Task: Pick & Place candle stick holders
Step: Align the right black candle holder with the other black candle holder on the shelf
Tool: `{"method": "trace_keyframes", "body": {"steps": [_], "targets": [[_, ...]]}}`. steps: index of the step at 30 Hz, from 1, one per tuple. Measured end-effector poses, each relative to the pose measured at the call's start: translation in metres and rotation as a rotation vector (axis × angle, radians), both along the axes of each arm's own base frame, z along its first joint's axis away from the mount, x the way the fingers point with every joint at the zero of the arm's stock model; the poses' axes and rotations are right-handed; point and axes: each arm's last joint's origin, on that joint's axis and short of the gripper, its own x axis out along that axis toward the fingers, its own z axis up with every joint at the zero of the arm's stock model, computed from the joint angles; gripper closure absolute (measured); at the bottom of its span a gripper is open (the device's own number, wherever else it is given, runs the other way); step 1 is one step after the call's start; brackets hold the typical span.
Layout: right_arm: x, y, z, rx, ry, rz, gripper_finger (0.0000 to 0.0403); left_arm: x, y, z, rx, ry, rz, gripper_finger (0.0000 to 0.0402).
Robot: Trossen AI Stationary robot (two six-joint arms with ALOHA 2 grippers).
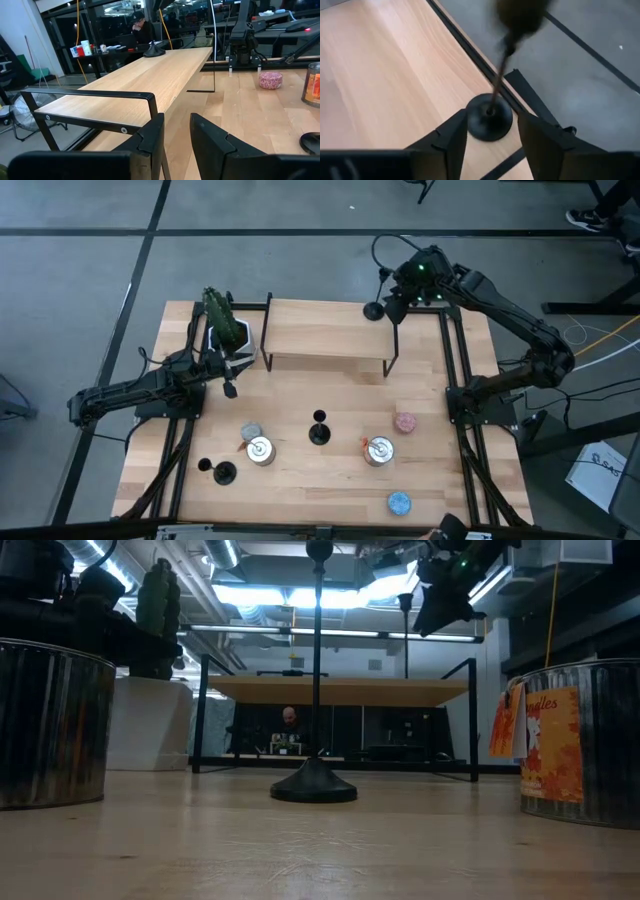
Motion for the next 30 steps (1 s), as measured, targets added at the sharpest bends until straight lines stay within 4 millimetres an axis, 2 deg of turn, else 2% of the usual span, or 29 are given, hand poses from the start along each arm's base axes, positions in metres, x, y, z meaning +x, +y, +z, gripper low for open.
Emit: {"method": "trace_keyframes", "body": {"steps": [11,17,30], "targets": [[-0.021,0.028,0.015,0.056,-0.021,-0.016,0.0222,0.0,0.0,0.0,0.0,0.0,0.0,0.0313],[-0.021,0.047,0.009,0.067,-0.021,0.043,0.0222,0.0,0.0,0.0,0.0,0.0,0.0,0.0313],[-0.012,0.101,-0.005,0.025,-0.149,0.222,0.0222,0.0,0.0,0.0,0.0,0.0,0.0,0.0313]]}}
